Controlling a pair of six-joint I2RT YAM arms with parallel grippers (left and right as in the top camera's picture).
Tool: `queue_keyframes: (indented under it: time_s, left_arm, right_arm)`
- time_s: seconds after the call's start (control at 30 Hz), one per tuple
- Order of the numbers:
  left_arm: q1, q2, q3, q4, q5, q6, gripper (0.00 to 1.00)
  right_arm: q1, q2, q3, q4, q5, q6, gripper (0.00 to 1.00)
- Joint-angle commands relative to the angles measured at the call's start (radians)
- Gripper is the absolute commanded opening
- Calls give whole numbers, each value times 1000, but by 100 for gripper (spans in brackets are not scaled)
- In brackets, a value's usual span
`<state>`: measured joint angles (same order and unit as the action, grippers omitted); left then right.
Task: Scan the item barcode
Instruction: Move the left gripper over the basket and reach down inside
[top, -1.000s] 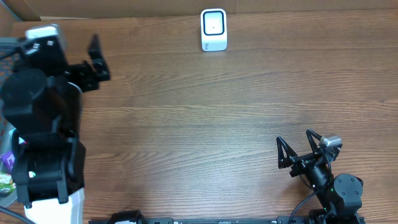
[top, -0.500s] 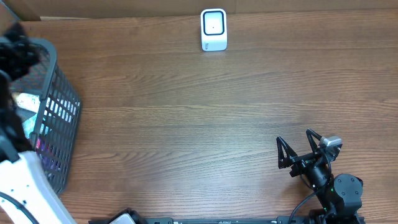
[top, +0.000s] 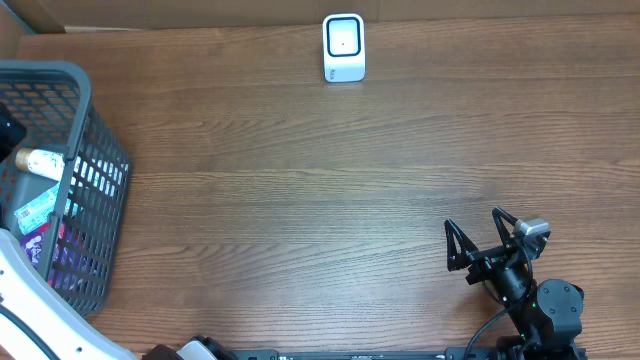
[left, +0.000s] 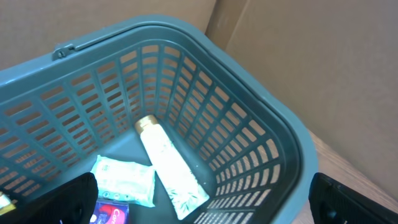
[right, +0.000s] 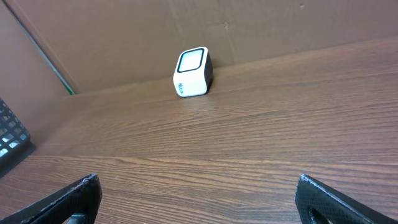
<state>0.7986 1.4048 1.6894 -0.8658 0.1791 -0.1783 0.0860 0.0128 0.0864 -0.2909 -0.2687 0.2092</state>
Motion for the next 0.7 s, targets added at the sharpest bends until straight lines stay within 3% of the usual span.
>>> queue_keyframes:
  time_s: [0.0,0.2,0.3,0.5,0.67]
  left_arm:
    - [-1,27,15,-5,-4,-14,100]
    - [-3,63,15,3,197,-13,100]
    - [-1,64,15,-8,198,-10,100]
    - [13,95,14,-171,-173,-241,94]
    - [14,157,14,-193,-222,-272,89]
  right_arm:
    - [5,-10,12,-26,5,-1,100]
    - [5,-10,12,-26,5,-1,100]
    - [5,-10,12,-26,5,-1,100]
    - [5,-10,12,-26,5,-1,100]
    - [5,-10,12,-26,5,-1,100]
